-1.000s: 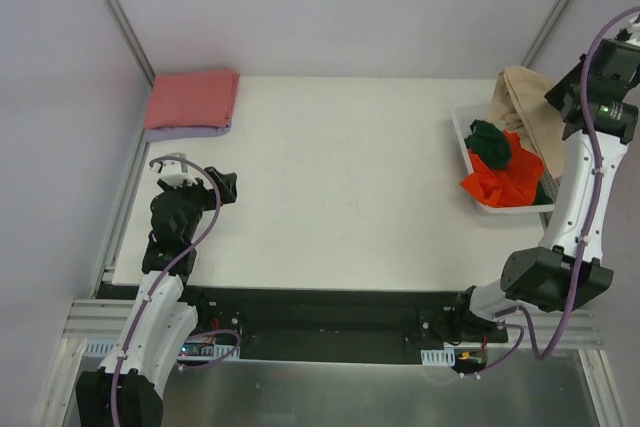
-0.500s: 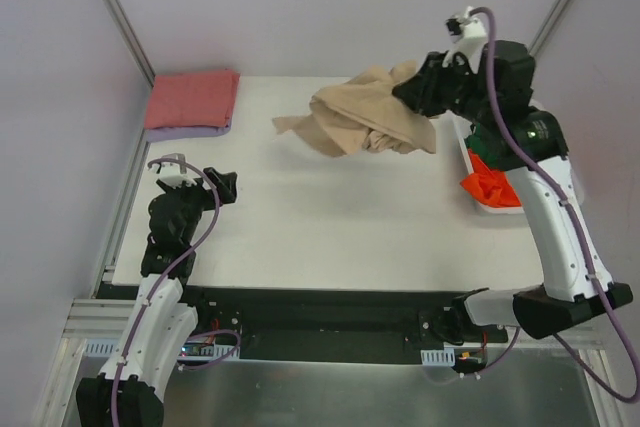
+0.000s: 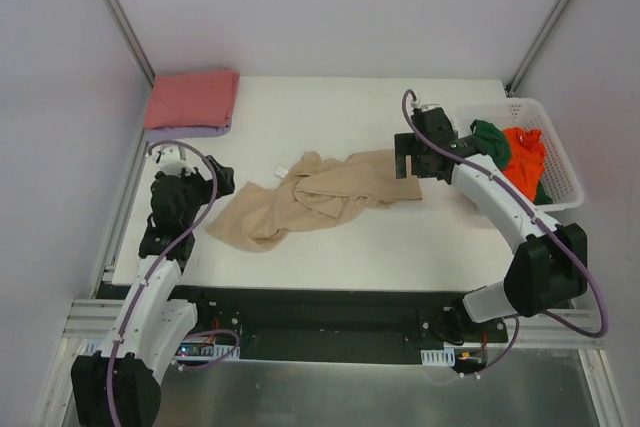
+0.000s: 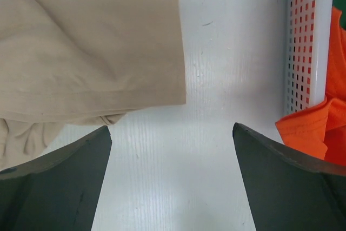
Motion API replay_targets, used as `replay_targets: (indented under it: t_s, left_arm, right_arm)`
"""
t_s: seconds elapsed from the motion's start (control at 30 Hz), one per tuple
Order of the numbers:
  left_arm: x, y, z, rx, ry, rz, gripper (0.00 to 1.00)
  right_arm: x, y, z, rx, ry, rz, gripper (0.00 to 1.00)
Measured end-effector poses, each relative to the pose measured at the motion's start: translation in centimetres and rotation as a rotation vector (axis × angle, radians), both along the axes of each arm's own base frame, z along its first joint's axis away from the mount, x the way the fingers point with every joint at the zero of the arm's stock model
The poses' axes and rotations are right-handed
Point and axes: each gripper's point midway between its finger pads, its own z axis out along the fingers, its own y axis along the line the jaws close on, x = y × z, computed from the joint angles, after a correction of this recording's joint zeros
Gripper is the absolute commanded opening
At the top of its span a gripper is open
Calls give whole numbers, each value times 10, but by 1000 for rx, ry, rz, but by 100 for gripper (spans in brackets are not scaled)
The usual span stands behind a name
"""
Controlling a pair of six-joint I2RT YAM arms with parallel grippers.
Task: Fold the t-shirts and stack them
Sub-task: Move the tshirt to the center of the board, then flatten out the tshirt
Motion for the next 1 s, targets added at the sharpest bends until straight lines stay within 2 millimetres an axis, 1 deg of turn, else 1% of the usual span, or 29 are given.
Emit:
replay_targets:
  t_s: [0.03,0.1,0.17,0.2,0.27,0.37,0.4,0.53,0.63,0.7,0.77,0.83,0.9,0.97,1.0]
  left_arm:
    - [2,-1,-3,-5,30,-3,99]
    - [7,-4,-8,-16,91,-13,99]
    - [10,-5,-16,-28,160,-10,99]
    - [10,-5,-21,-37,202,-4,99]
    - [9,-2,-34,-53,288,28,99]
    - [1,1,-55,-77,403,75,99]
    - [-4,1,-64,-88,446,90,99]
    - [-29,3,-90,-134,569,150,99]
    - [-46,6,-107,-164,616,200,99]
    - [-59,7,-119,-184,654,238,99]
    - [-65,8,-127,-206,681,272,99]
    - [-66,8,-131,-226,701,291,99]
    - [-67,7,-139,-238,735,311,97]
    - [-67,8,-145,-244,765,329,90]
    - [-61,7,-144,-251,755,330,85]
  right_arm:
    - [-5,-2,-3,-6,2,0,96]
    - [-13,1,-6,2,-19,18,96]
    - [-20,13,-6,21,-47,70,96]
    - [-24,25,-5,35,-58,116,96]
    - [-27,57,-2,73,-77,227,96]
    - [-30,110,-5,95,-77,371,97]
    - [-29,125,-7,92,-73,399,98]
    - [-25,199,-24,64,-61,499,98]
    - [-25,245,-36,43,-71,532,99]
    - [-27,271,-44,38,-74,546,99]
    - [-24,288,-52,40,-74,538,96]
    - [-16,301,-61,38,-74,516,91]
    - [-9,302,-71,20,-67,491,88]
    - [-3,301,-83,-10,-53,472,77]
    - [-1,299,-89,-28,-42,465,71]
